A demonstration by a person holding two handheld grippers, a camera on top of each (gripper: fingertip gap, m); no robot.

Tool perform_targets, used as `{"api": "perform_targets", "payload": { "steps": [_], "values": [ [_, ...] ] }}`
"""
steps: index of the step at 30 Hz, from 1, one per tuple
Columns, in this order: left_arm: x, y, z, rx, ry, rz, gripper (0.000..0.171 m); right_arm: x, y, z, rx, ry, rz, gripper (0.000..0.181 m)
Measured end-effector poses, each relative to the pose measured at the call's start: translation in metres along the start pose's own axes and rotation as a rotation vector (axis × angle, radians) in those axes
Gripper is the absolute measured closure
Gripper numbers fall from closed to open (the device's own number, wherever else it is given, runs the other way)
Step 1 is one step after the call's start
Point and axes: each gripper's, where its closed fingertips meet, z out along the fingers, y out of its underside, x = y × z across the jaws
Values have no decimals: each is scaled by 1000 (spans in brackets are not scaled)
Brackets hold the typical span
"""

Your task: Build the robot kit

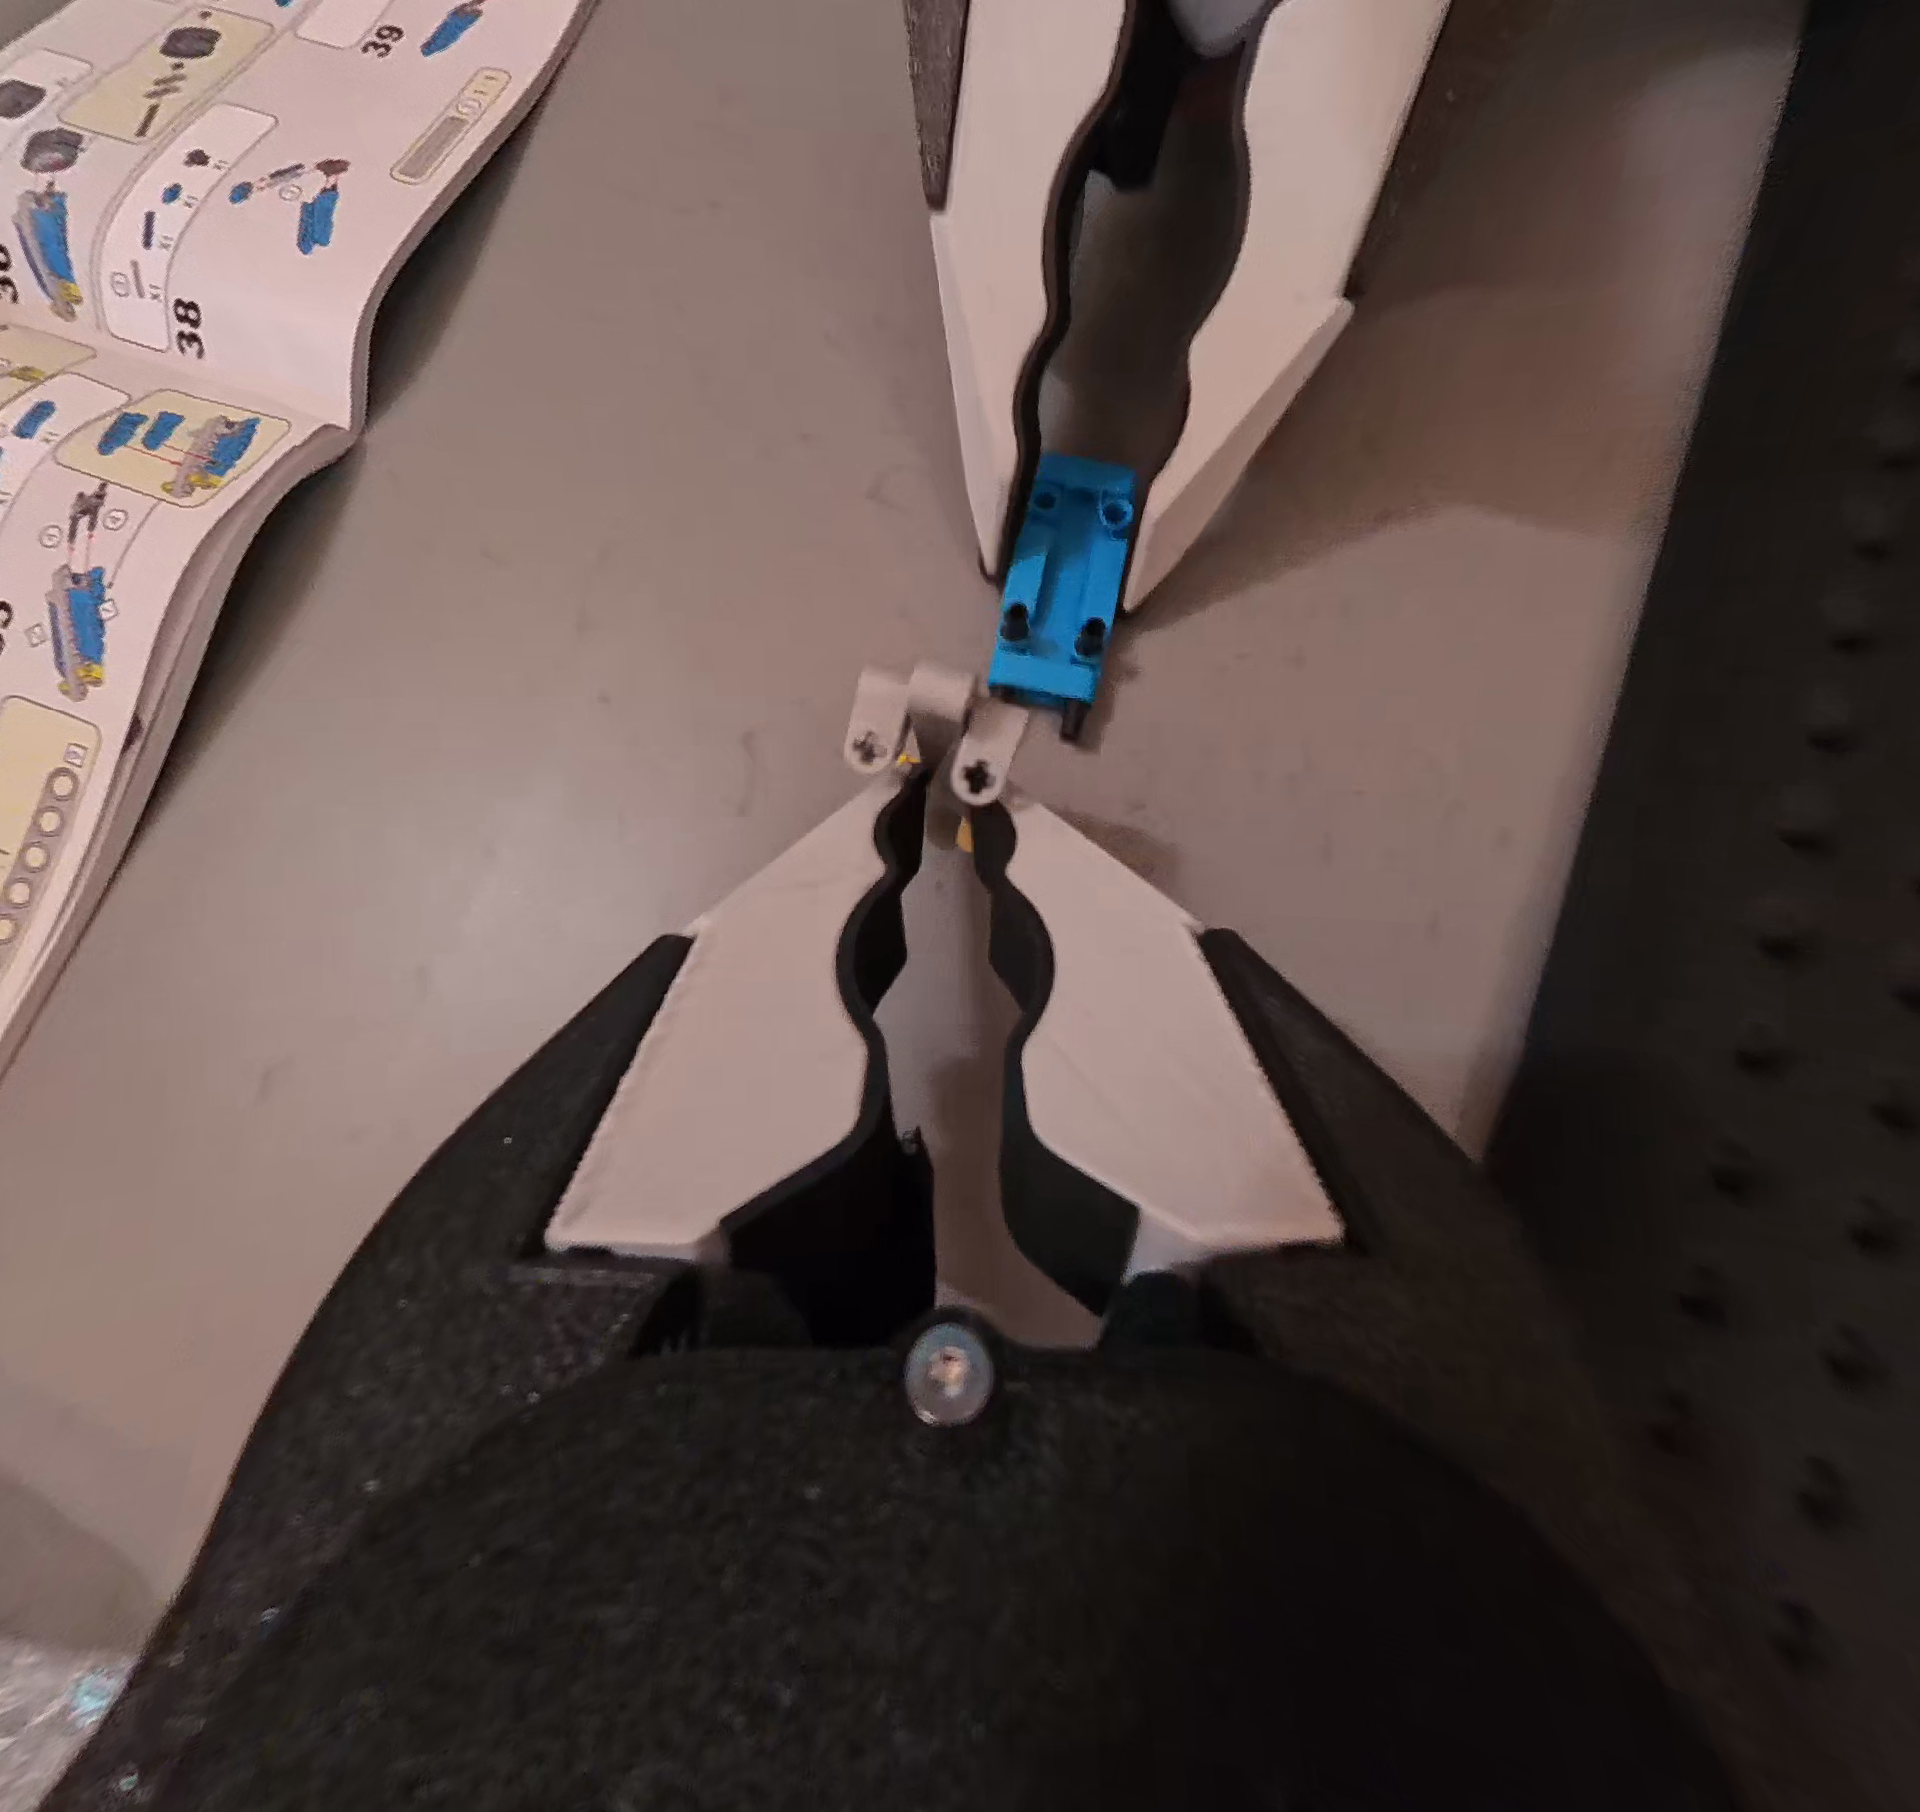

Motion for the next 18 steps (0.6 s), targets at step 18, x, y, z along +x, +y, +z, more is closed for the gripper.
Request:
{"api": "perform_targets", "payload": {
  "steps": [18],
  "values": [
    [8,0,7,62,55,-53,164,0,-10,1,54,32,15,145]
  ]
}}
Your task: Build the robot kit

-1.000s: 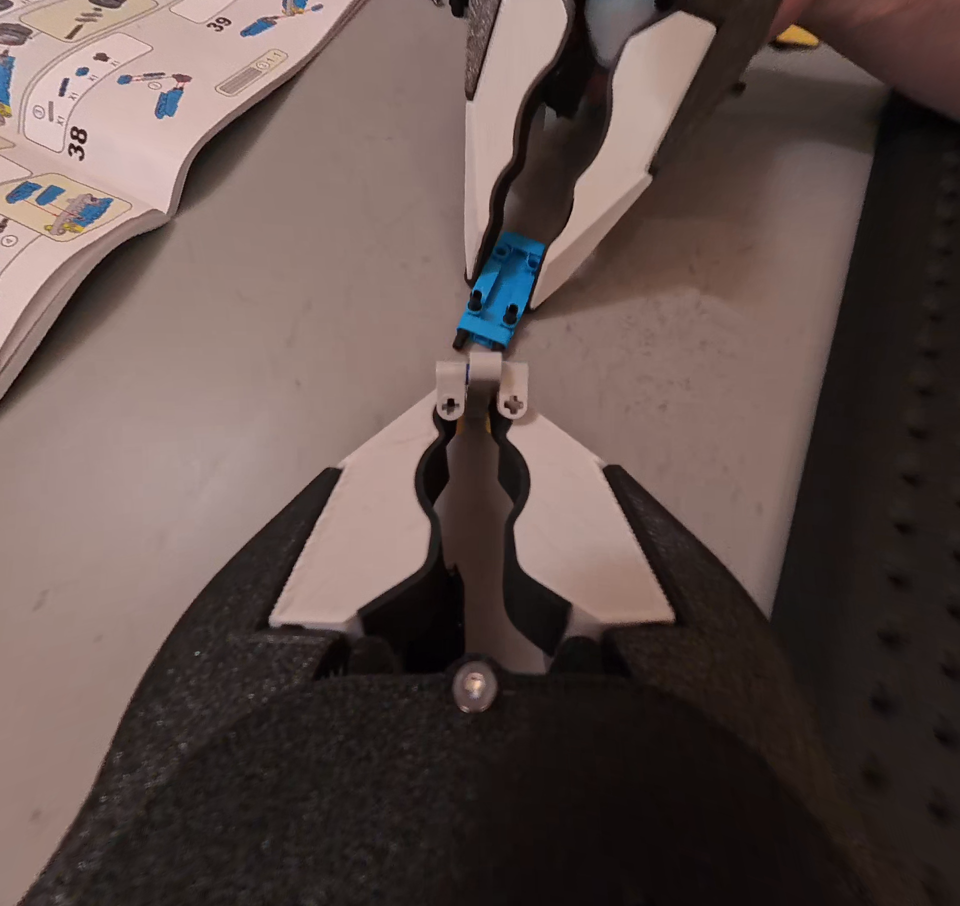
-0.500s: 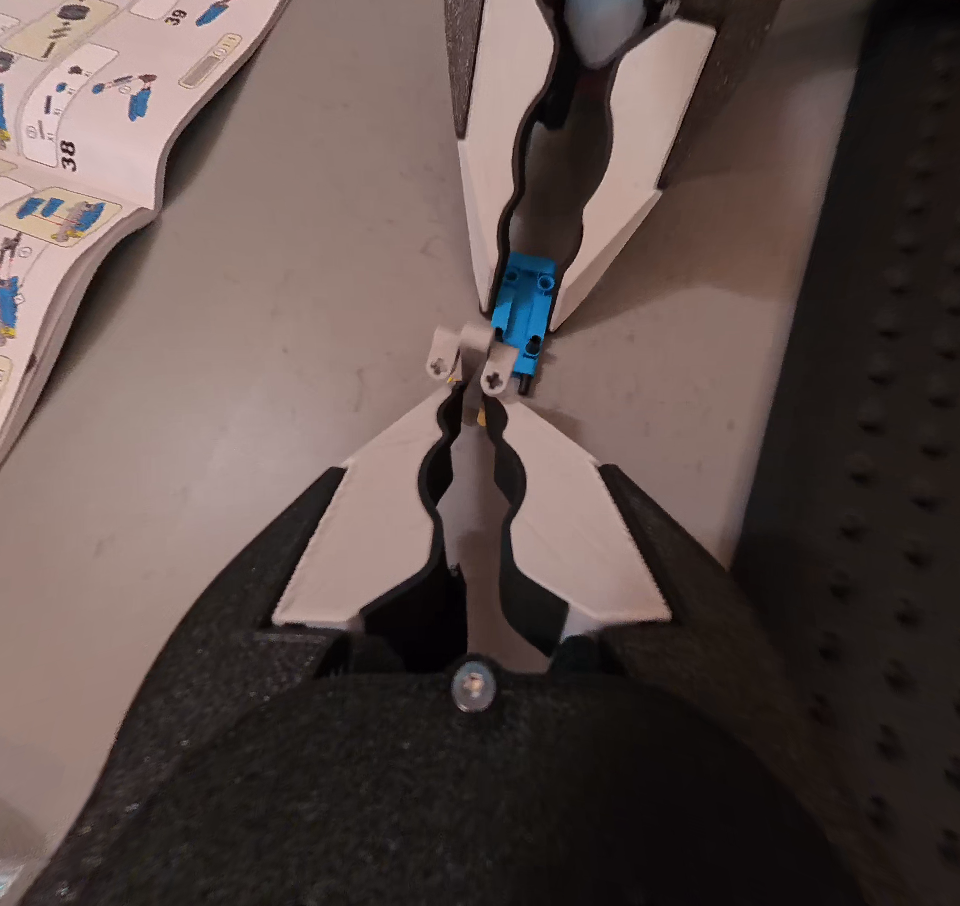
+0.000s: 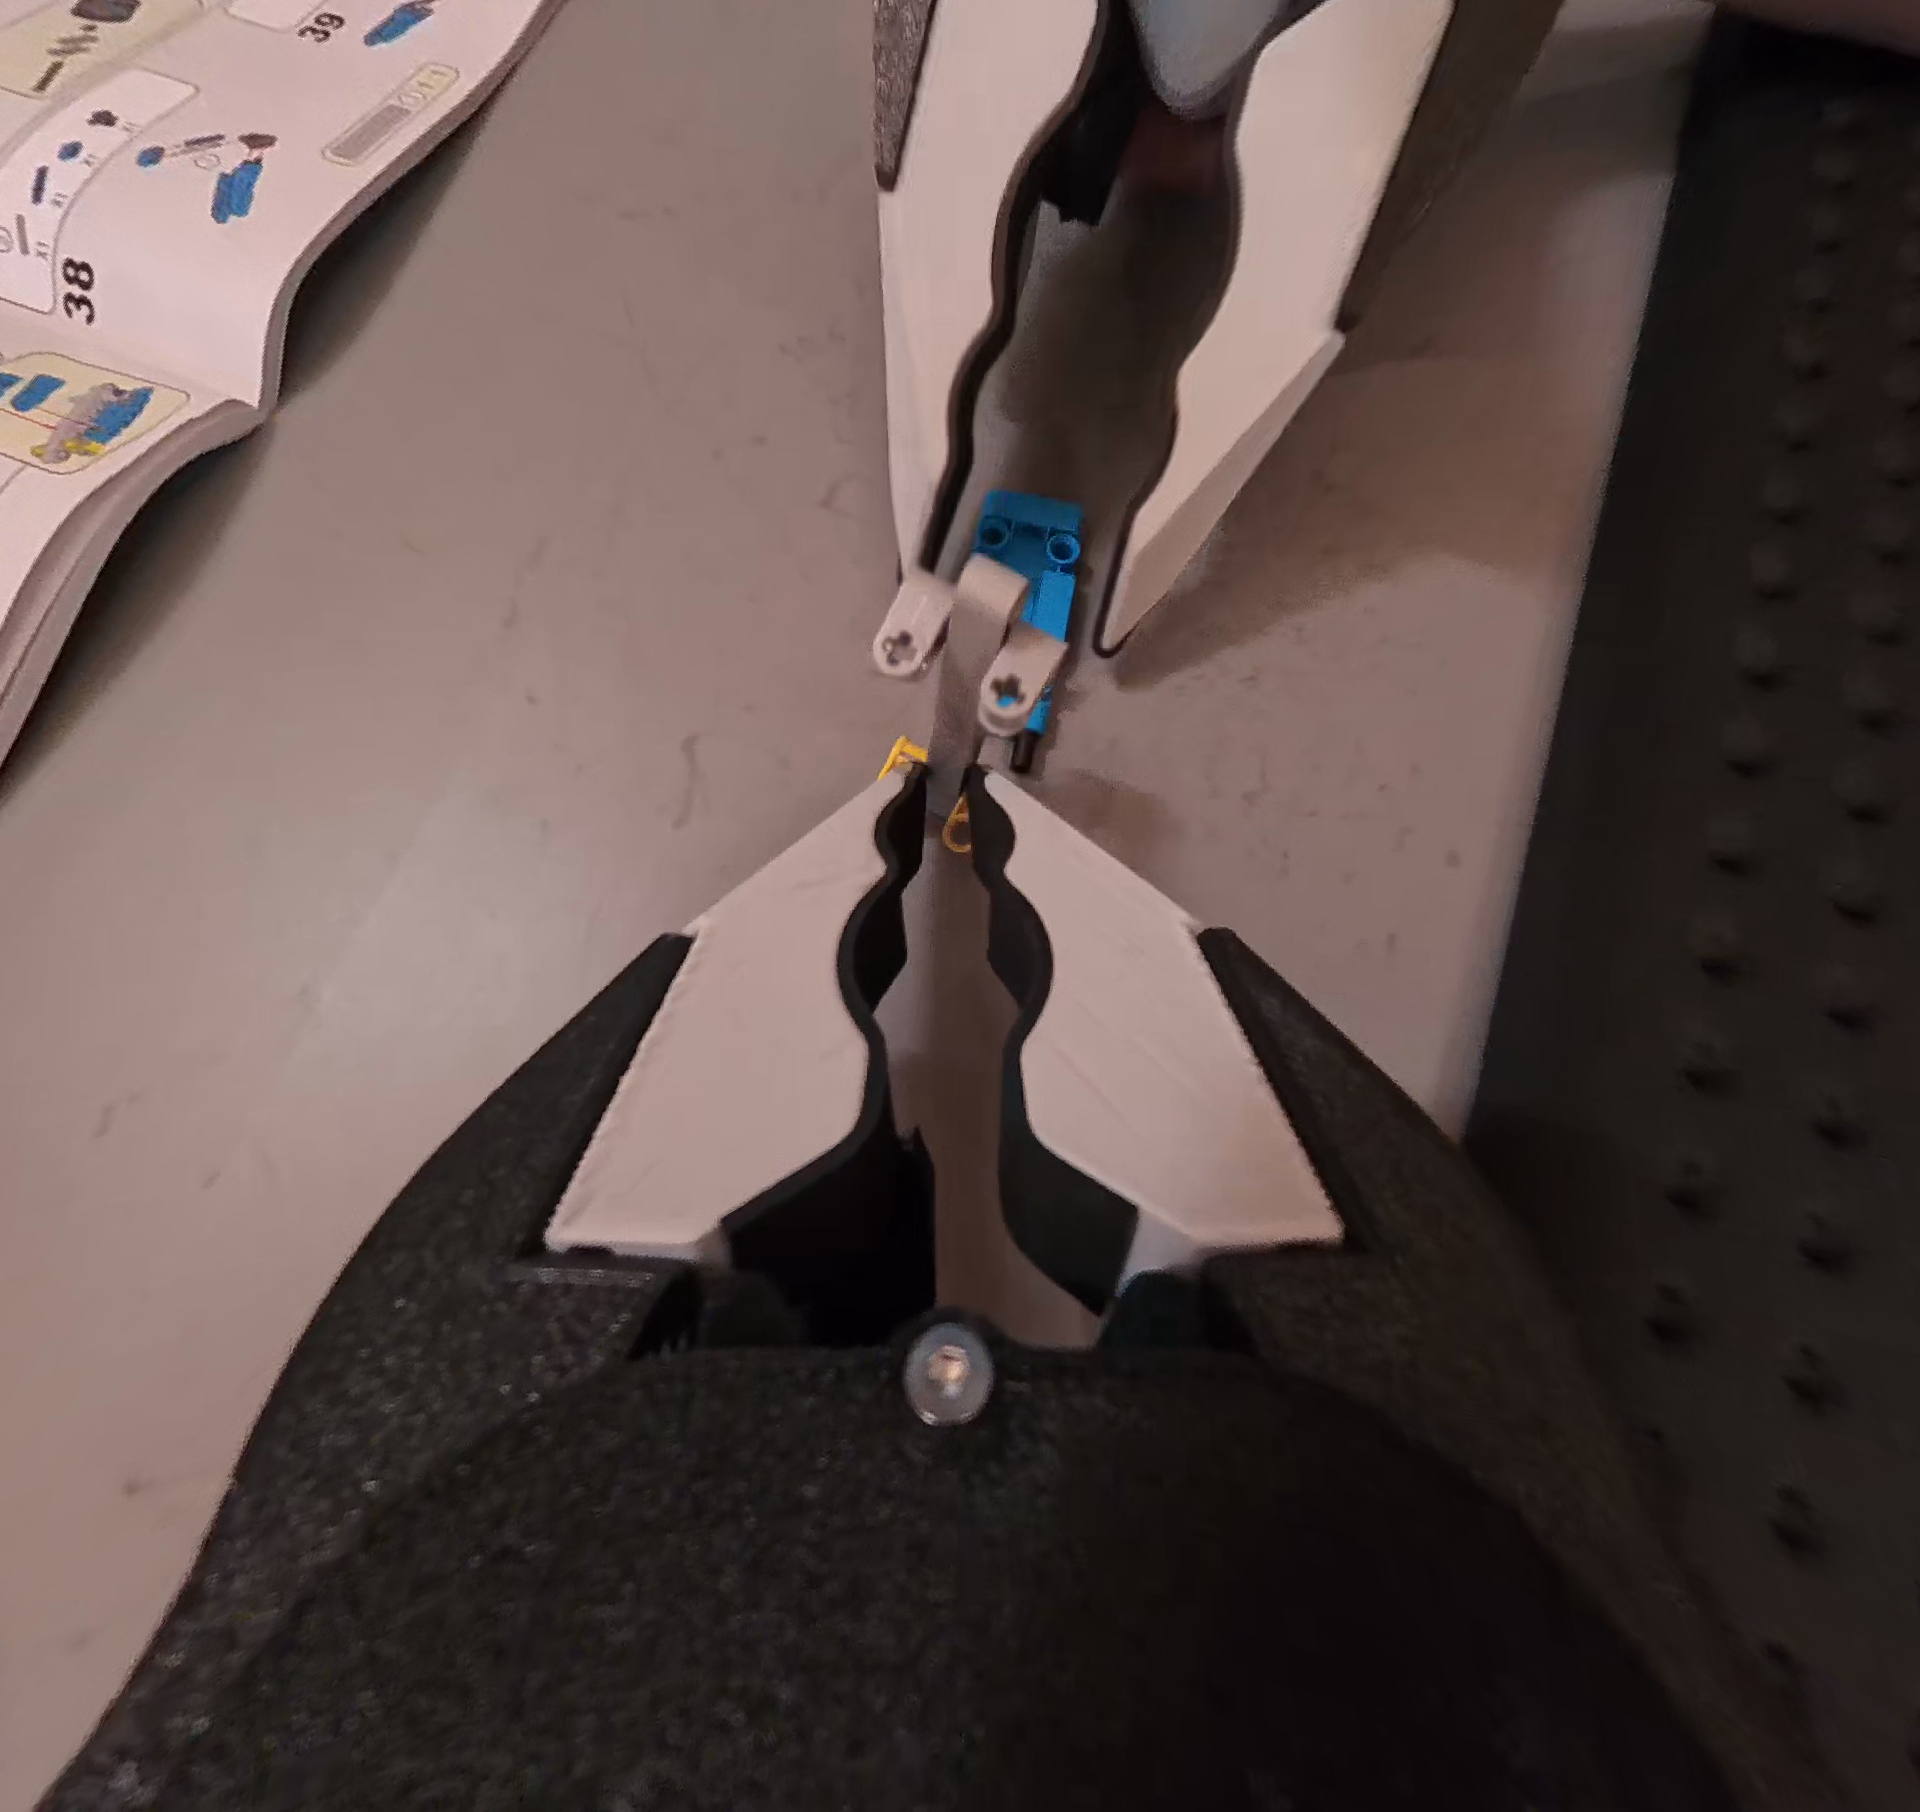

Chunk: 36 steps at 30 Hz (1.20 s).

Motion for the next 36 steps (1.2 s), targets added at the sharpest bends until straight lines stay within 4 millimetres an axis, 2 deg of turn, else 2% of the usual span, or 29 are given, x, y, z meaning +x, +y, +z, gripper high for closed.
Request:
{"api": "perform_targets", "payload": {
  "steps": [3,5,6,8,11,13,16,21,24,27,36],
  "values": [
    [1,-3,4,-4,-19,32,165,-4,-27,-5,128,-26,19,136],
    [0,-5,6,-16,-43,42,165,-2,-37,-1,159,-7,28,134],
    [-1,-6,7,-13,-52,38,165,2,-39,2,158,18,26,137],
    [-1,-8,9,0,-63,25,165,7,-35,7,134,54,17,155],
    [-2,-7,6,6,-54,10,167,8,-32,6,123,30,39,155],
    [-3,-11,2,29,-51,5,155,11,-31,3,138,9,84,155],
    [-3,-18,-3,67,-41,-4,141,12,-37,-8,199,-28,130,155],
    [12,-24,2,79,3,47,135,1,-53,-19,275,-98,138,155],
    [14,-24,1,80,24,37,136,-4,-49,-14,241,-98,113,155],
    [16,-13,2,33,46,45,136,-6,-46,-8,213,-91,99,155],
    [5,5,13,-35,0,83,138,6,-32,2,152,-77,130,155]
  ]
}}
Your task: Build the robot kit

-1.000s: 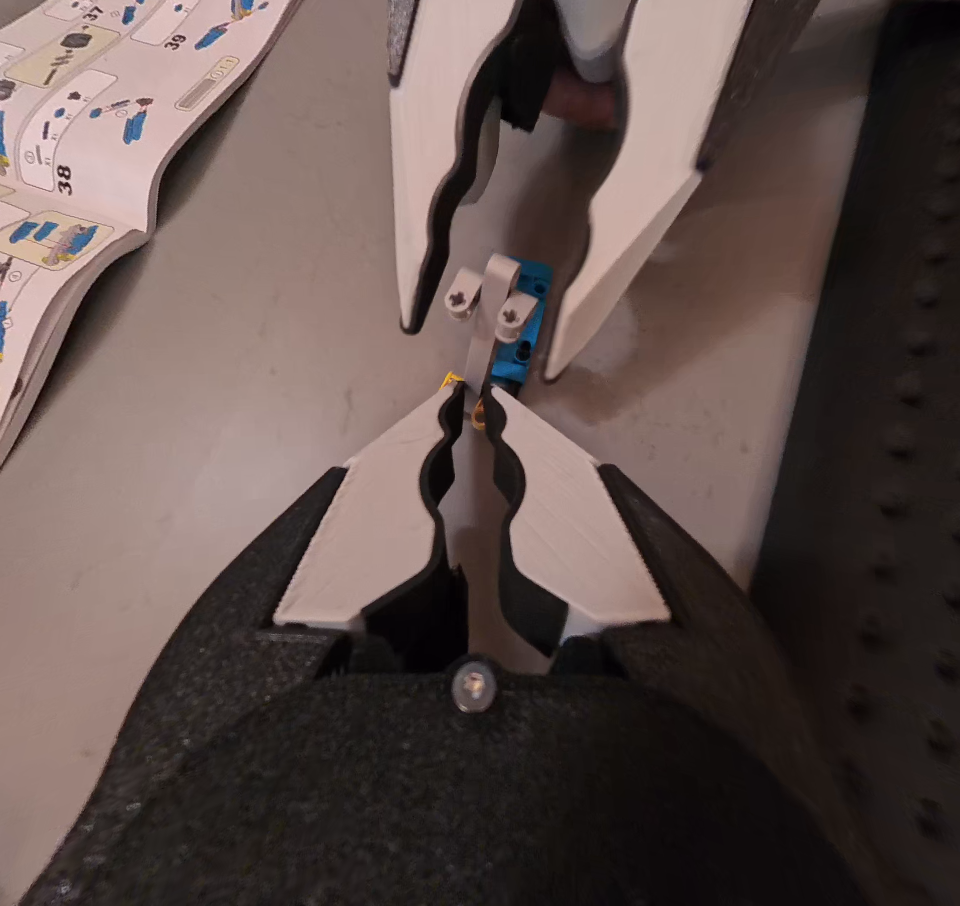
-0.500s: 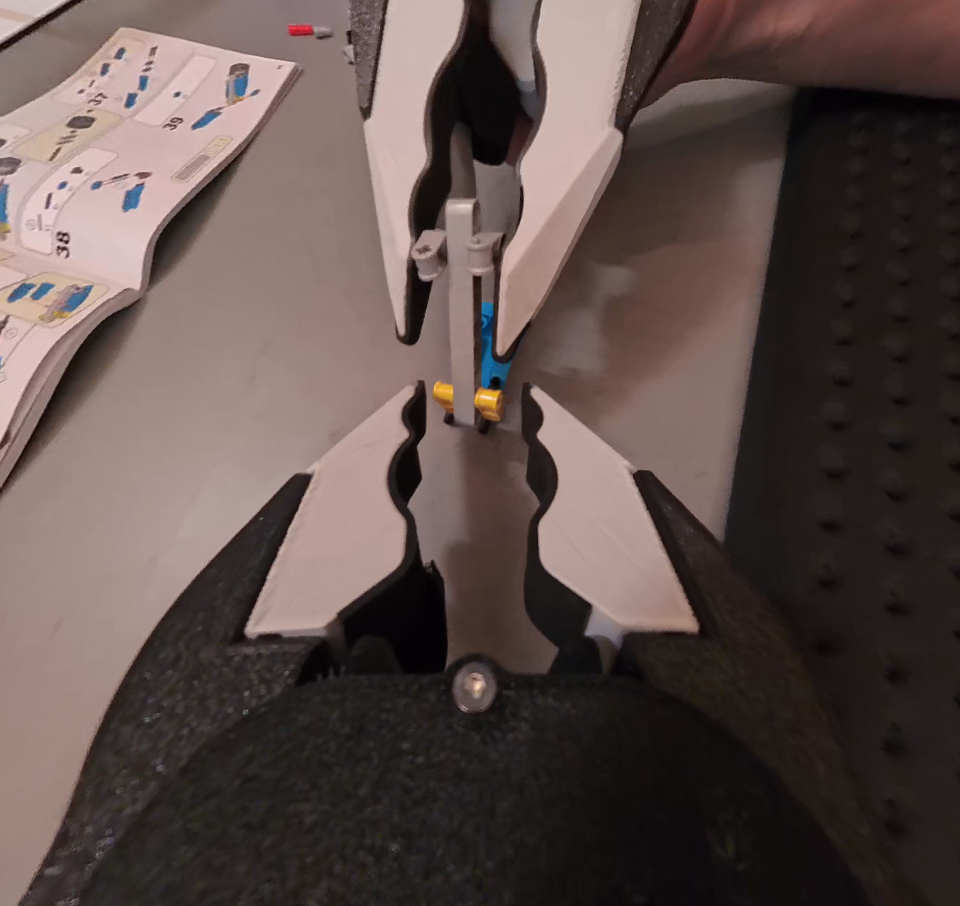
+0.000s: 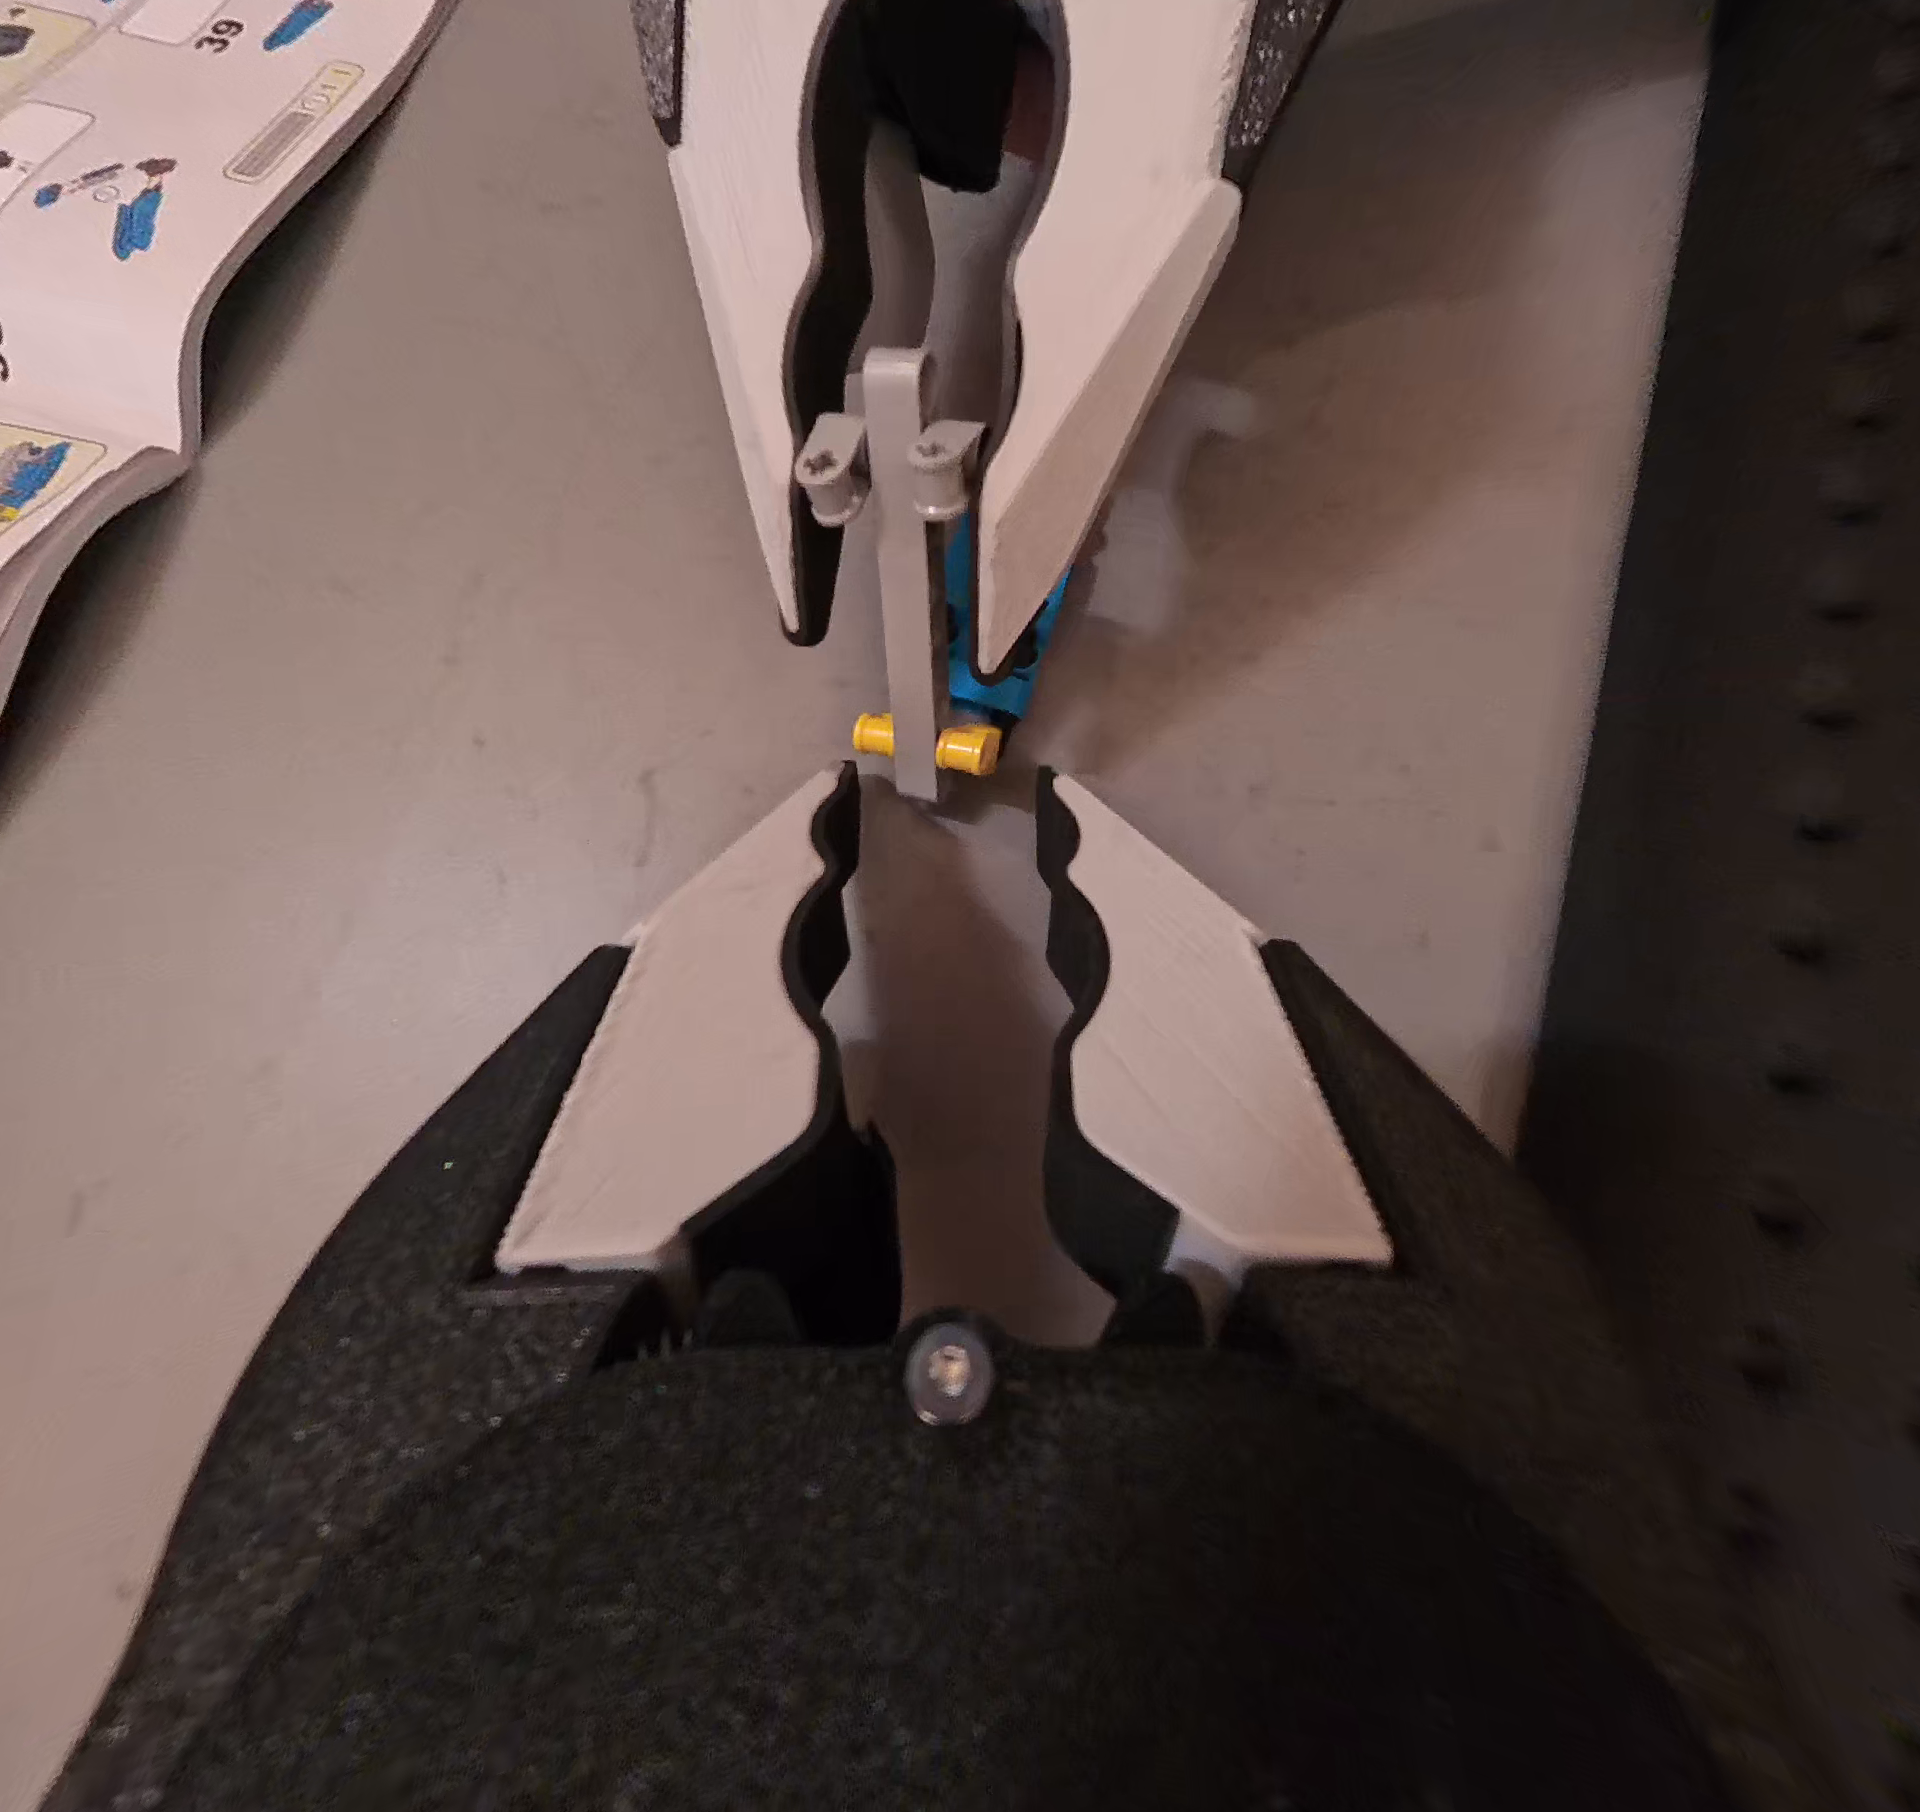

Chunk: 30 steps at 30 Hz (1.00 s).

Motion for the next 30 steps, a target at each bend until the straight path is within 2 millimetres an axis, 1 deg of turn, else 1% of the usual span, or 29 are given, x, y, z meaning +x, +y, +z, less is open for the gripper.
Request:
{"api": "perform_targets", "payload": {
  "steps": [3,6,10,14,20,22,24,26,30],
  "values": [
    [-2,-1,1,5,-11,11,138,0,1,-1,2,3,-10,155],
    [-5,-1,0,6,-16,15,138,-3,-3,-2,18,0,-19,155],
    [-4,-7,-1,37,-1,32,134,-7,-7,-3,42,-24,-17,155],
    [-2,-5,2,20,17,38,134,-4,1,0,8,-16,-34,155],
    [0,-4,0,25,54,17,134,-4,-2,-1,25,-15,-46,155],
    [0,-4,2,16,60,23,134,-3,2,0,9,-14,-47,155],
    [1,-2,4,-1,65,44,137,-4,4,0,2,-22,-45,155],
    [1,-5,5,6,65,56,141,-4,5,-1,0,-25,-39,155],
    [3,-6,8,1,80,68,141,-5,11,-3,-24,-36,-23,155]
  ]
}}
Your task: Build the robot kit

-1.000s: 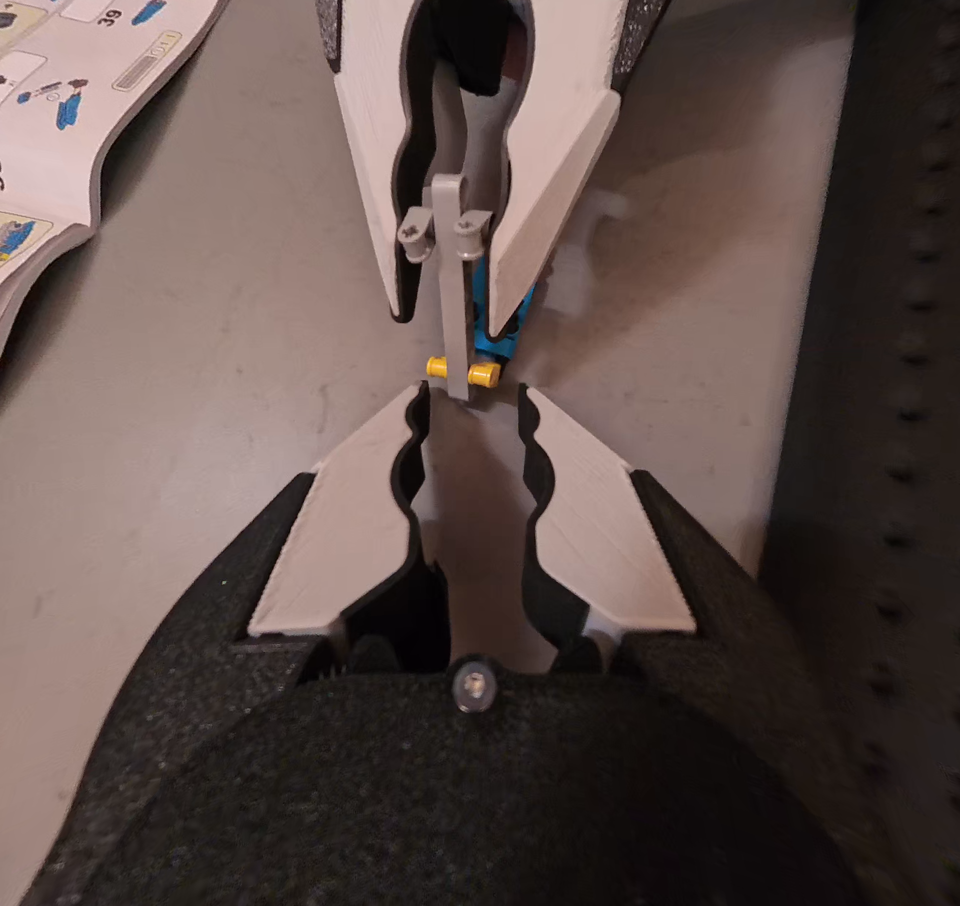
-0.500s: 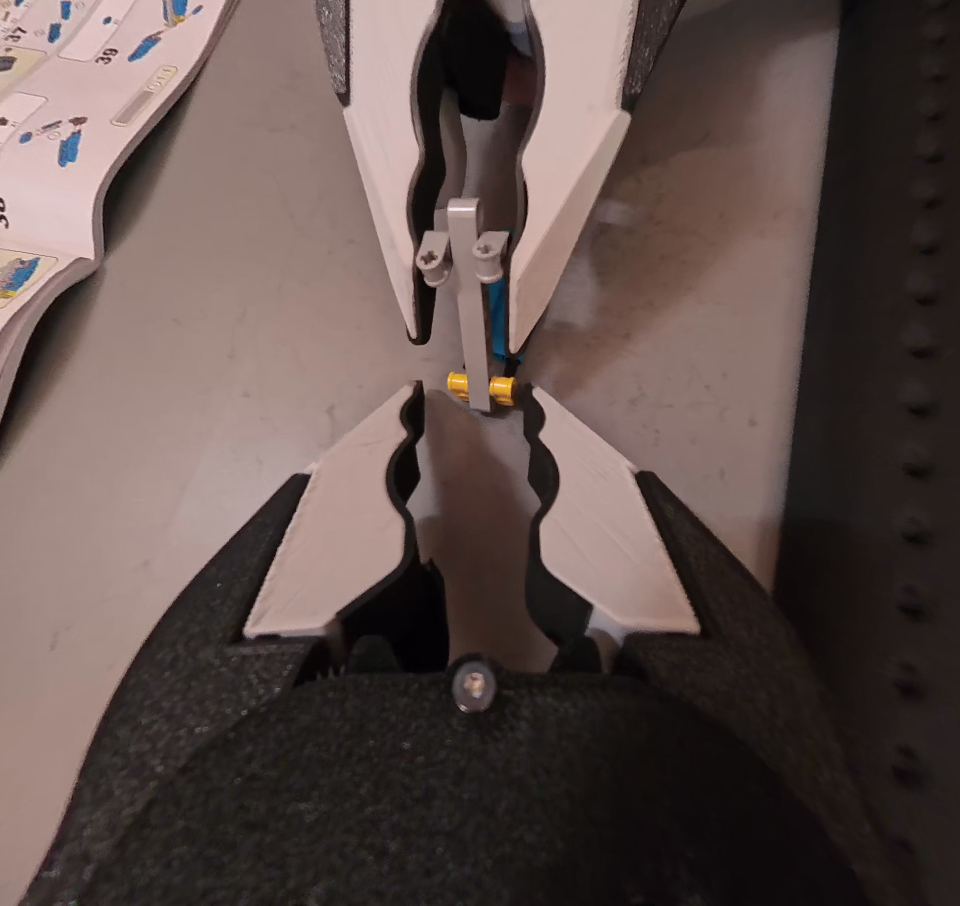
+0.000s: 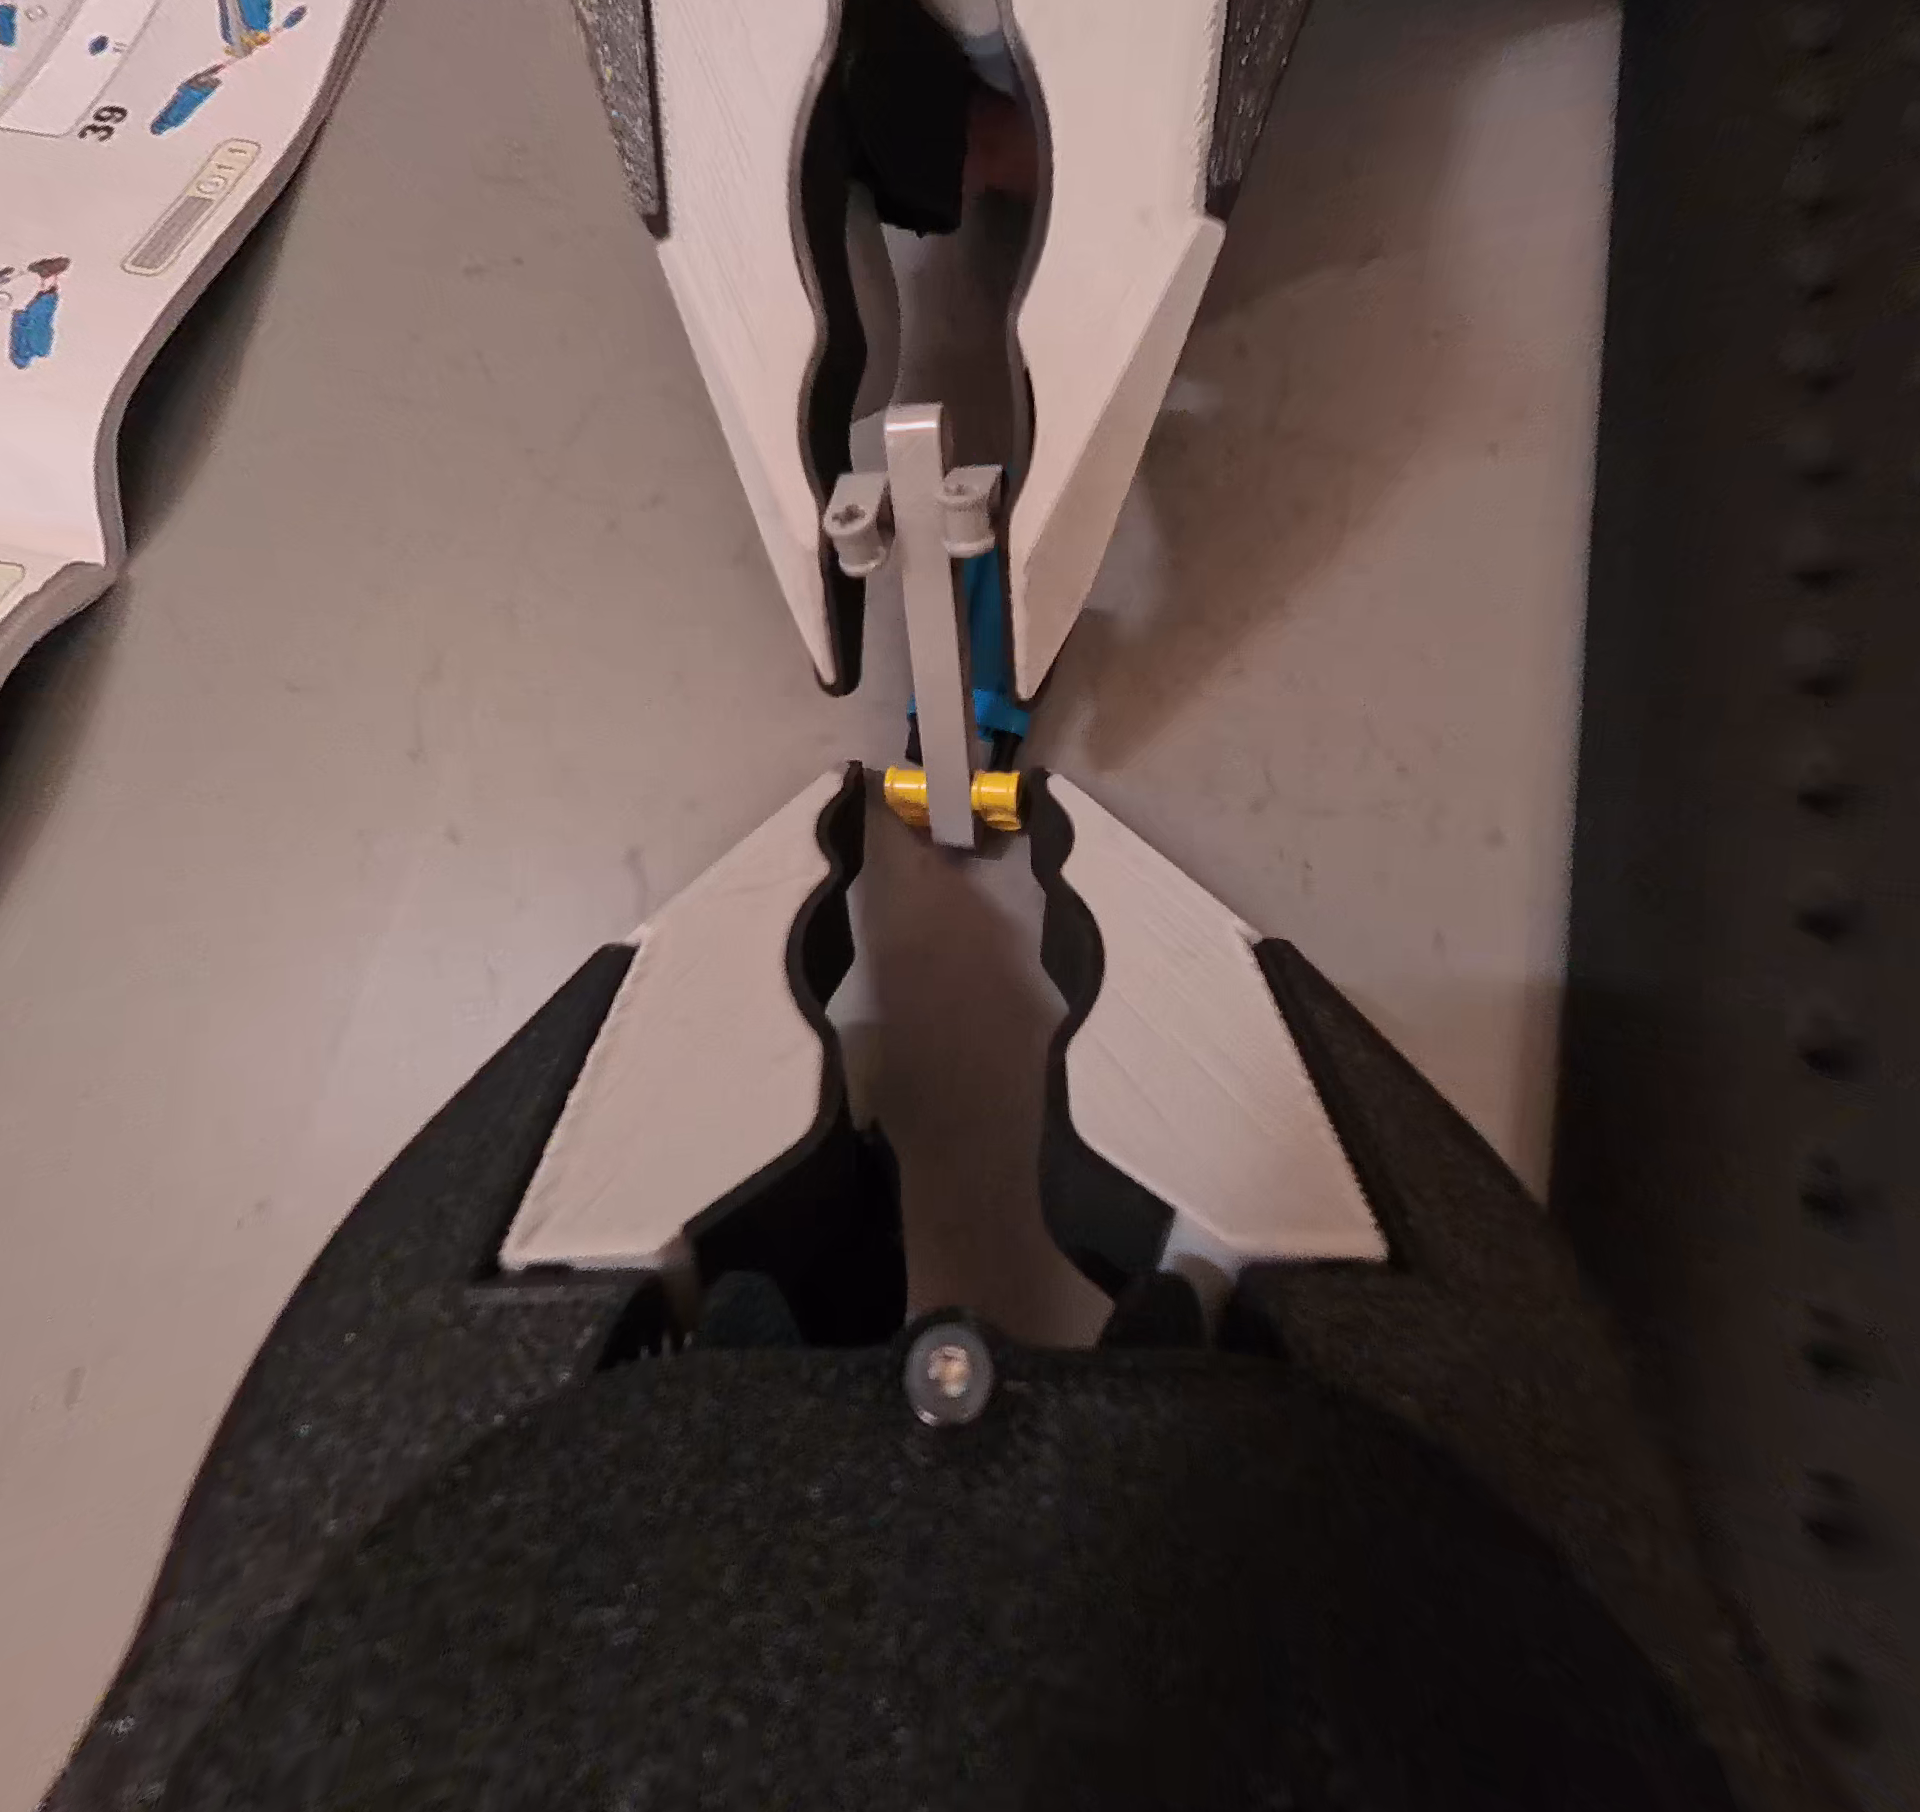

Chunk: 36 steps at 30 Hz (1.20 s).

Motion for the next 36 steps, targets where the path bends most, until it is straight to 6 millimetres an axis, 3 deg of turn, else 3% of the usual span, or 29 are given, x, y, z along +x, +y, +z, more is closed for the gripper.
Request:
{"api": "perform_targets", "payload": {
  "steps": [16,20,25,28,32,36],
  "values": [
    [-1,-5,6,0,28,31,146,1,20,-11,-78,21,-12,154],
    [-1,-5,6,-2,40,31,147,0,33,-26,-138,34,-40,123],
    [-1,-5,6,-4,36,37,147,-4,44,-47,-209,113,-97,116],
    [-3,-6,6,4,27,16,147,-16,50,-56,-171,83,-109,118],
    [1,-16,2,65,57,-13,147,-14,59,-50,-170,50,-134,122],
    [-5,-31,-6,138,66,-136,147,-12,62,-43,-180,33,-152,149]
  ]
}}
